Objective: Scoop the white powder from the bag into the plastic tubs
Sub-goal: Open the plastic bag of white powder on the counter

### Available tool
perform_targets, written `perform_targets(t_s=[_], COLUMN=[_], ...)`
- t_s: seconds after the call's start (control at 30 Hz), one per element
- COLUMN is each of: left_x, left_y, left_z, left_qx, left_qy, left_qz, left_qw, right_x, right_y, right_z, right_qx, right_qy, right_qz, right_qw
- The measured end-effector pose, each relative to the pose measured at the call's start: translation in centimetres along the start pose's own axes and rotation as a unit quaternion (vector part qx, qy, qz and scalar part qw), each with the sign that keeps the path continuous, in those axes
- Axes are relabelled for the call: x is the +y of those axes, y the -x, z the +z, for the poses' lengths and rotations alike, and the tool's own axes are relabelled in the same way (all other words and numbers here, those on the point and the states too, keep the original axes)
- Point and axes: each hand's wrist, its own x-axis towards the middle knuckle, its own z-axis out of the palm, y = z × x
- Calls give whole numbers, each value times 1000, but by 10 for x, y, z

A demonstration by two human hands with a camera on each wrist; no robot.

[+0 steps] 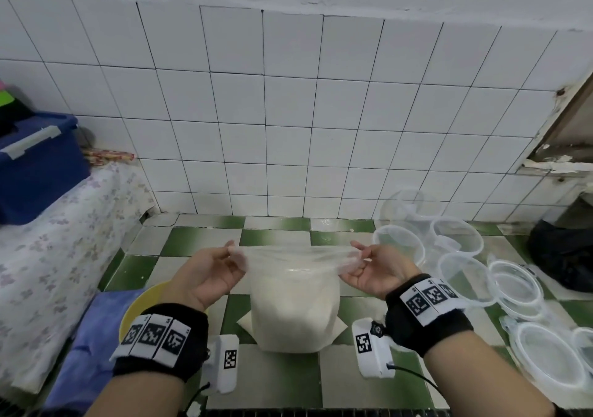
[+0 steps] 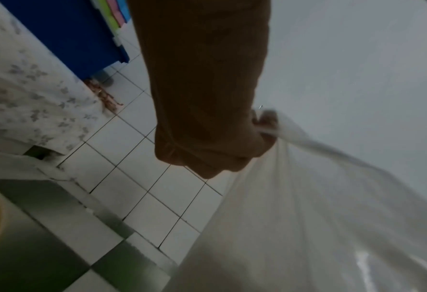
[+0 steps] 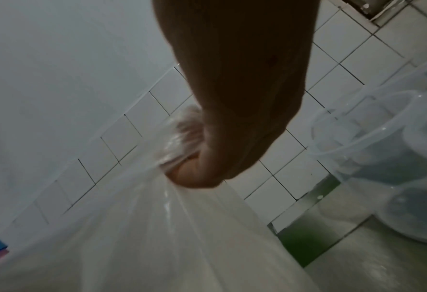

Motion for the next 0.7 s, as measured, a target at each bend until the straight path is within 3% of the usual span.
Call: perform_targets(t_s=[0.07,0.17,0.3,0.43,0.6,0.7], left_x=[1,5,11,4,-5,-5], left_y=[-6,-5,9,10,-2,-12], left_z=[-4,-4,-2,0,3,-2], left_qx=[-3,-44,-118,-103,-41,-20], left_qy=[-1,-127,-224,-218,-145,-115], left_qz=[2,11,-20,-31,-14,-22], left_qw=[1000,991,967,970,989,993], right_x=[4,2,-2,0,-1,2], right_y=[-4,-1,7,4,-7,-13], right_z=[-3,-7,-7,-4,-2,1], right_qx=[1,-37,-96,-69,-77,-53], right_qy=[-8,28,201,337,136,63], right_qz=[-11,-57,-97,-81,-57,-43], right_qw=[1000,997,970,935,986,996])
